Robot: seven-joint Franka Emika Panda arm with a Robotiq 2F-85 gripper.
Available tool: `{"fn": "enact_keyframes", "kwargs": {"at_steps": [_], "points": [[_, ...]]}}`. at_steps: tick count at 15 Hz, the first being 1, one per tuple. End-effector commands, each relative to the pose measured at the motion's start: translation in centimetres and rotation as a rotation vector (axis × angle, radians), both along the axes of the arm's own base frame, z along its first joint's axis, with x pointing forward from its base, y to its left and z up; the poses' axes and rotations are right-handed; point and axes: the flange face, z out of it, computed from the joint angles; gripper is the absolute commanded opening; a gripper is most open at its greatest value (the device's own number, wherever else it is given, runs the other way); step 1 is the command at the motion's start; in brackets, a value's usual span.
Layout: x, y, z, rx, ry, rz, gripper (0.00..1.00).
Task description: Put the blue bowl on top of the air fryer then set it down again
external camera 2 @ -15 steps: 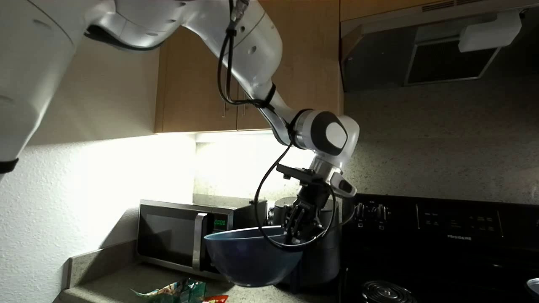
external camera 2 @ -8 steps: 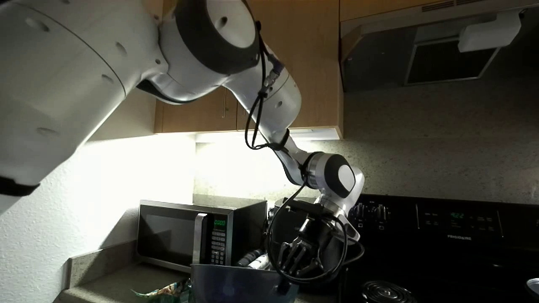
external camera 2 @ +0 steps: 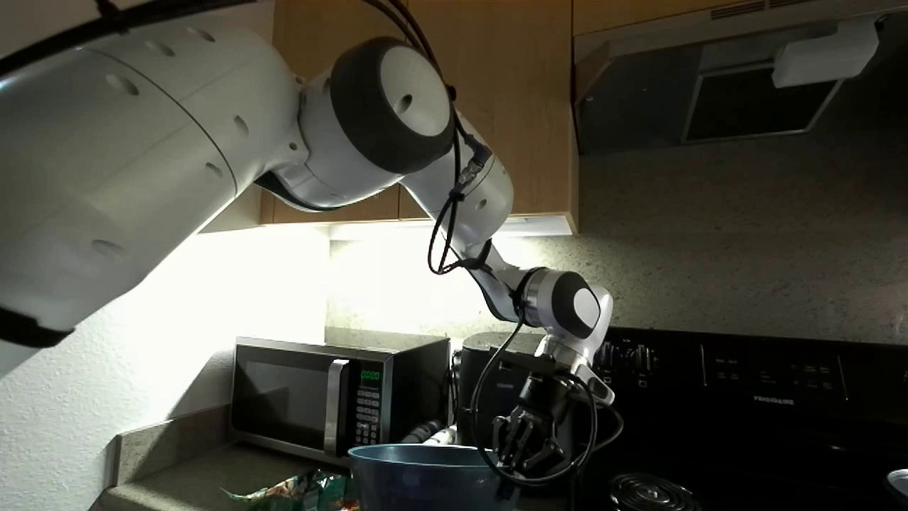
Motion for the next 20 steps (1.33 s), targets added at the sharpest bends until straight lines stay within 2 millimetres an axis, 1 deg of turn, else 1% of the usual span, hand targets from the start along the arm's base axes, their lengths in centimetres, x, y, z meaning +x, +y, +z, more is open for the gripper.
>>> {"fn": "enact_keyframes", "kwargs": {"at_steps": [1, 2, 3, 5, 6, 10, 12, 14, 16, 17, 20], "points": [[1.3, -0.3, 0.1, -0.066, -0.033, -0.035, 0.02], [1.2, -0.4, 0.1, -0.054, -0.026, -0.045, 0.11], [1.1, -0.4, 0.2, -0.046, -0.019, -0.050, 0.34], [1.3, -0.7, 0.3, -0.059, -0.027, -0.075, 0.38], [1.5, -0.8, 0.5, -0.067, -0.031, -0.087, 0.43], [2.0, -1.2, 1.7, -0.085, -0.047, -0.120, 0.69], [2.1, -1.4, 2.9, -0.099, -0.069, -0.131, 0.81], [2.1, -1.4, 4.9, -0.111, -0.114, -0.128, 0.95], [1.8, -0.8, 7.5, -0.121, -0.177, -0.109, 1.00], [1.5, -0.4, 9.0, -0.125, -0.210, -0.094, 1.00], [0.6, 0.8, 12.7, -0.134, -0.281, -0.075, 1.00]]}}
